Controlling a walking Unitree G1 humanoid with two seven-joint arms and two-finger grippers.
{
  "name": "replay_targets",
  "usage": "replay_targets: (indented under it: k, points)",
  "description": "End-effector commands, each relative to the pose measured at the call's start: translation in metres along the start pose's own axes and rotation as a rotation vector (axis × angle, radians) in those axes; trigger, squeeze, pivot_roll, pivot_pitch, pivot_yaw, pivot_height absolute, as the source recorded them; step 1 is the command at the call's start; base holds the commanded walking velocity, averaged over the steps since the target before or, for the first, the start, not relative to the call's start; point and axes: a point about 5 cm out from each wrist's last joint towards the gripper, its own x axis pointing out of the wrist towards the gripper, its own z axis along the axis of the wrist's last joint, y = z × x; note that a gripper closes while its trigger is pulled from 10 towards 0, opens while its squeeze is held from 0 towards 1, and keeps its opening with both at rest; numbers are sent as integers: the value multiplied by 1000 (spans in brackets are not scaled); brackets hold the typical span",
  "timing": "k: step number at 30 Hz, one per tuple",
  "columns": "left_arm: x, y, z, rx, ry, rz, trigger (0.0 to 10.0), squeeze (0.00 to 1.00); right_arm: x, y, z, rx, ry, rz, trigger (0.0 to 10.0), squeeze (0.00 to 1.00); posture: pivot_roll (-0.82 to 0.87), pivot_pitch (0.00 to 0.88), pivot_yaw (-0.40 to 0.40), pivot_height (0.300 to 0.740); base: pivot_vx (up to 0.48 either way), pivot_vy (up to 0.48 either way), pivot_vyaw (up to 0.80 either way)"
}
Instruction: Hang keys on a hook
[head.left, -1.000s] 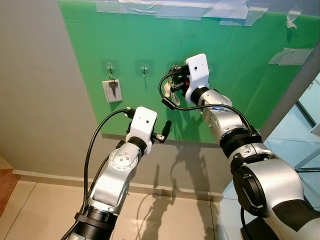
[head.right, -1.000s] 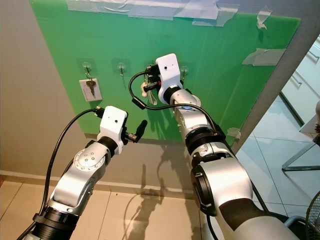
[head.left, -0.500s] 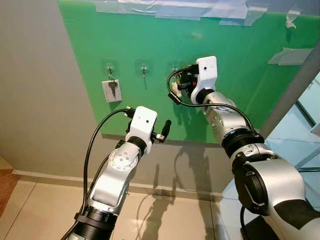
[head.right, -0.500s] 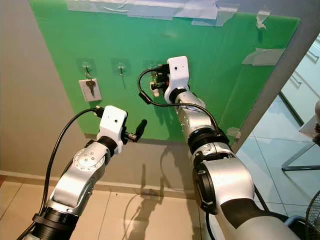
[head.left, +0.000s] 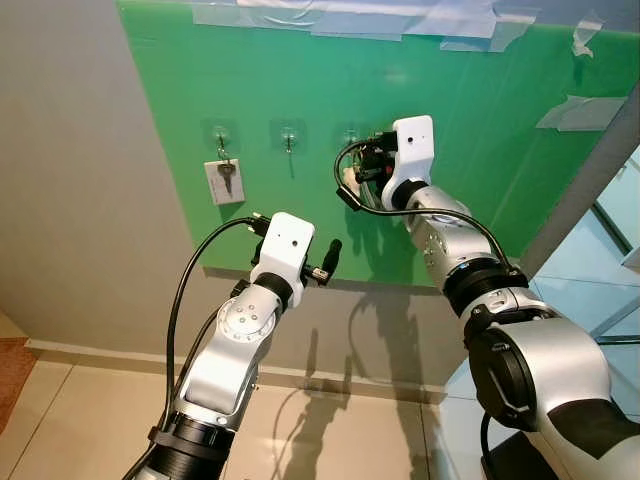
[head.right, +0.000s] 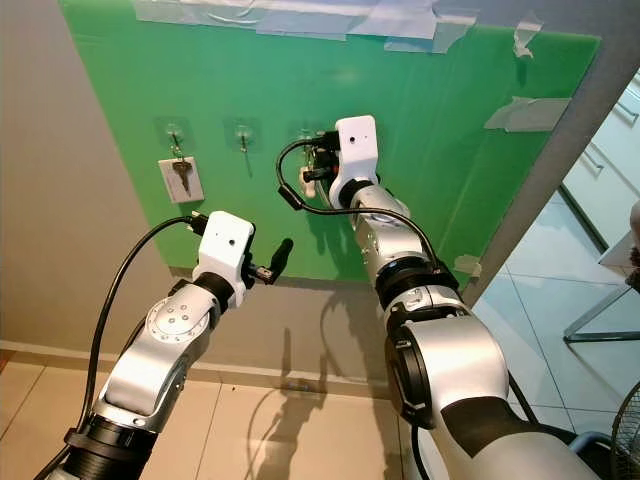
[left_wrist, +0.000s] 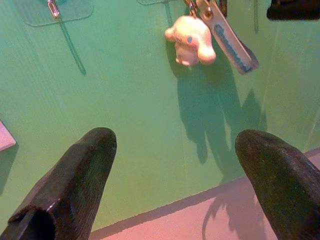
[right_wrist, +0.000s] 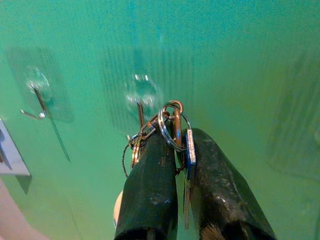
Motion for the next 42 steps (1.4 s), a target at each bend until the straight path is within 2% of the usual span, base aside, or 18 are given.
replay_targets:
  k: [1,8,13,20,22,23,25,27,31,34,36,37,39,40,41,42]
  points:
    - [-1,-2,4,8,-18,-5,10000,0,2,2,3,-13,7,2,0,0,-38,0,-58,740,0,0,0]
    - [0,-4,4,7,-18,-9,10000,0,5,13,1,-121,51,38,0,0,-38,0,-60,740,0,0,0]
    - [0,-5,4,6,-19,-10,10000,0,8,10,11,-123,31,7,0,0,-34,0,-67,740,0,0,0]
    - [0,-5,4,3,-19,-9,10000,0,6,10,6,-130,37,33,0,0,-36,0,-69,740,0,0,0]
    - [-1,-5,4,2,-19,-8,10000,0,5,17,4,-205,12,84,0,0,-36,0,-69,740,0,0,0]
    - [-1,-5,4,2,-19,-8,10000,0,5,17,4,-205,12,84,0,0,-36,0,-69,740,0,0,0]
    - [-1,-5,4,0,-20,-7,10000,0,3,25,6,-320,-41,126,0,0,-37,0,-69,740,0,0,0]
    - [-1,-5,4,0,-20,-6,10000,0,2,29,7,-391,-70,149,0,0,-39,0,-68,740,0,0,0]
    - [-1,-5,4,0,-19,-6,10000,0,1,33,7,-427,-91,171,0,0,-41,0,-66,740,0,0,0]
    - [-1,-6,2,-5,-13,-11,10000,0,1,32,7,-412,-87,162,0,0,-41,0,-66,740,0,0,0]
    - [-2,-6,0,7,-6,-28,10000,0,1,31,8,-408,-93,156,0,0,-42,0,-61,740,0,0,0]
    - [-5,-6,-2,51,-10,-50,10000,0,1,30,10,-415,-100,154,0,0,-43,0,-60,740,0,0,0]
    - [-8,-5,-4,69,-8,-58,10000,0,1,29,10,-417,-104,151,0,0,-47,0,-49,740,0,0,0]
    - [-18,0,-7,109,-20,-54,10000,0,1,27,13,-426,-116,136,0,0,-48,0,-44,740,0,0,0]
    - [-18,0,-7,109,-20,-54,10000,0,1,27,13,-426,-116,136,0,0,-48,0,-44,740,0,0,0]
    - [-24,2,-8,147,-30,-51,10000,0,0,25,14,-428,-122,126,0,0,-45,0,-43,740,0,0,0]
